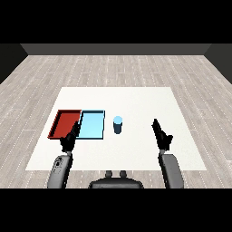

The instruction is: Pick the blue can and put it in the blue box

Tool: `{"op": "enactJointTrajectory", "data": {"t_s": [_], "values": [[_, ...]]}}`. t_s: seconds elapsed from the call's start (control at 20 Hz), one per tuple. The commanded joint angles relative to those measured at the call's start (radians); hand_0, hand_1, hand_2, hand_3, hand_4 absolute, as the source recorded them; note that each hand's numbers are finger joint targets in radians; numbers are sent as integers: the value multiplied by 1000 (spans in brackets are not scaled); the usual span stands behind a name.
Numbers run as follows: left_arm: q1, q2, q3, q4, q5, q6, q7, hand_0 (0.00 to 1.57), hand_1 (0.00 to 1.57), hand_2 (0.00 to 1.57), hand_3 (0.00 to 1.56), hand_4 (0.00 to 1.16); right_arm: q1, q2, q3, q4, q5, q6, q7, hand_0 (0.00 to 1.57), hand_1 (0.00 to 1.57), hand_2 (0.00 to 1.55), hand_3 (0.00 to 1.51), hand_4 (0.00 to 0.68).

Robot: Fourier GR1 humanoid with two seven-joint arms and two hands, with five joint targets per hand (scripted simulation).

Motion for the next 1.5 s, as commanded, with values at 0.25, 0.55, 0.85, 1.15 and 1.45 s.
{"op": "enactJointTrajectory", "data": {"t_s": [0.25,0.55,0.85,1.15,1.45], "values": [[7,-8,26,-92,17,0,29,0,0,0,0,0,-292,111,73,227,117,-186,12,0,0,0,0,0],[-42,-74,30,-161,73,-29,-271,0,0,0,0,0,-288,113,41,211,-96,-46,-221,0,0,0,0,0],[-100,-33,104,-10,100,-84,-363,0,0,0,0,0,-265,113,106,180,-119,-87,-236,0,0,0,0,0],[-46,-71,66,-66,86,-77,-375,0,0,0,0,0,-409,113,36,380,-121,-38,-284,0,0,0,0,0],[-3,-71,61,-122,82,-81,-354,0,0,0,0,0,-375,114,125,362,-183,-108,-312,0,0,0,0,0]]}}
